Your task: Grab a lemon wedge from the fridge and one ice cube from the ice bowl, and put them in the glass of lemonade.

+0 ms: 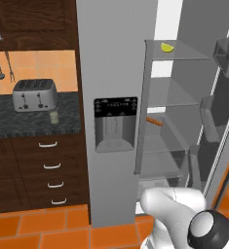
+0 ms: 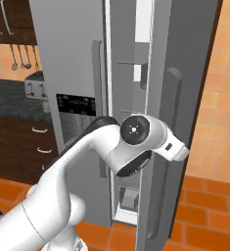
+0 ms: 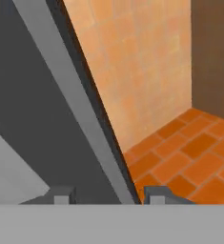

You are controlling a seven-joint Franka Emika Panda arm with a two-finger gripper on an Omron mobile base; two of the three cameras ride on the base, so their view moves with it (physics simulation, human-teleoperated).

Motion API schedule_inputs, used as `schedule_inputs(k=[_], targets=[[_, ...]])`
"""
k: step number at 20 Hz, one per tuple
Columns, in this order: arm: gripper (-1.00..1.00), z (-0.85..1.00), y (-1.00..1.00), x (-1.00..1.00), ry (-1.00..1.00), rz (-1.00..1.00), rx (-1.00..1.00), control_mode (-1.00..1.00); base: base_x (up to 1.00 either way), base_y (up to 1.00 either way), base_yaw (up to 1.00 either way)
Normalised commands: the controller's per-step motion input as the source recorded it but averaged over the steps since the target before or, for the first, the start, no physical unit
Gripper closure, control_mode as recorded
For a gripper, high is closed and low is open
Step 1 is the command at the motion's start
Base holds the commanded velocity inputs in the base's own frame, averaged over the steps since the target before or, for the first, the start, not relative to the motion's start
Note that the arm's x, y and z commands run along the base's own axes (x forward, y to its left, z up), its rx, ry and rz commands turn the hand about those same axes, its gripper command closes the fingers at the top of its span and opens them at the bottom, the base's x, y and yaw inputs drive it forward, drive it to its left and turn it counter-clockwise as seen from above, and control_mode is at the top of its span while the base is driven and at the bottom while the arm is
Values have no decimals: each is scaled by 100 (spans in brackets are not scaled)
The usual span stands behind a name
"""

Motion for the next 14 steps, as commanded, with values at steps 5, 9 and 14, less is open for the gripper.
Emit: schedule_inputs(k=[5, 9, 14], targets=[[-100, 100, 70, -78, -4, -1, -9, -100, 0, 0, 0], [-100, 35, 100, -1, 1, -13, -33, -100, 0, 0, 0], [-100, -6, 98, 74, 20, -26, -49, -100, 0, 0, 0]])
